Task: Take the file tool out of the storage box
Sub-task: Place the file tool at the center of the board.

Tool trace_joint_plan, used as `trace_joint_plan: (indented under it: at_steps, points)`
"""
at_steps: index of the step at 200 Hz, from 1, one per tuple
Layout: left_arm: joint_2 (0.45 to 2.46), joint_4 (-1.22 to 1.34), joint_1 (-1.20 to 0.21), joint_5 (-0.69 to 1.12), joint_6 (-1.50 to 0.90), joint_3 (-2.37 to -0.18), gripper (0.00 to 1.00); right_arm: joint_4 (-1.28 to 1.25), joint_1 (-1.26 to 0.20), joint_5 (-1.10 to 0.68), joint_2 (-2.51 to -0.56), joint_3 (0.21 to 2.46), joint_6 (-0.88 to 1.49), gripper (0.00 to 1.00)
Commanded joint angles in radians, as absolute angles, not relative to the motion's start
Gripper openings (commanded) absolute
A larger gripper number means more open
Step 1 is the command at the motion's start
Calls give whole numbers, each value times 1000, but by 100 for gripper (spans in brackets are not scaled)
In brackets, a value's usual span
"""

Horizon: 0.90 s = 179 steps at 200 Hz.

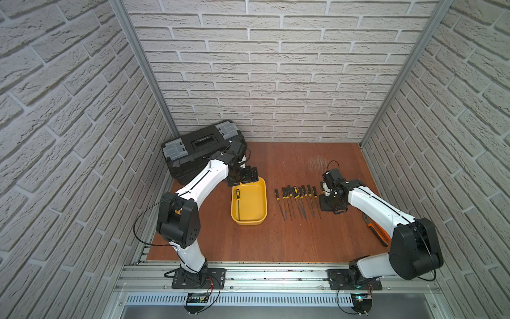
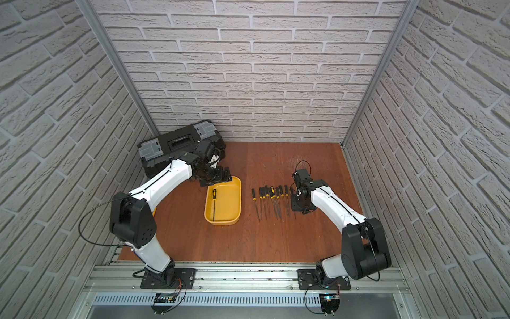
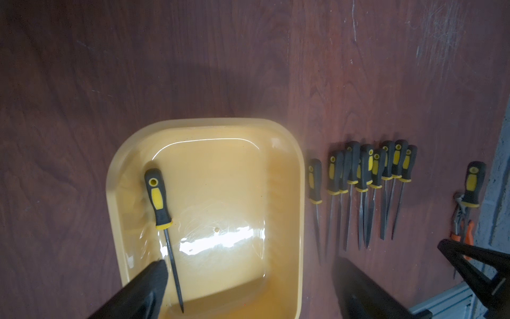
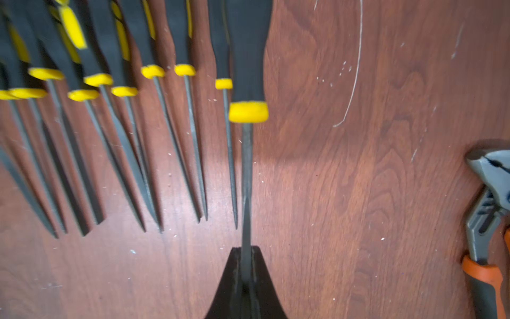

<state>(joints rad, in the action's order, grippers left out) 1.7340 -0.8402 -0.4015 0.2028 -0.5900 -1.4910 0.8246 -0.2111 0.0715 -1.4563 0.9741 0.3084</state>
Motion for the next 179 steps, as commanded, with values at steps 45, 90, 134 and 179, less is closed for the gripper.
trace_joint_plan:
  at_steps: [45,90,134,179]
  points:
    - [1767,-866,-411,182,-567,-1504,98,803,-176,28,-1577,1010,258,3]
    - [1769,-872,-414,182,-561,-1508,98,806,-167,26,-1637,1041,249,3]
    - [1761,-883,-414,172,-556,-1500,98,802,-151,20,-1675,1057,238,3]
    - [1758,-875,-415,172,-560,-1489,99,793,-140,5,-1702,1063,231,3]
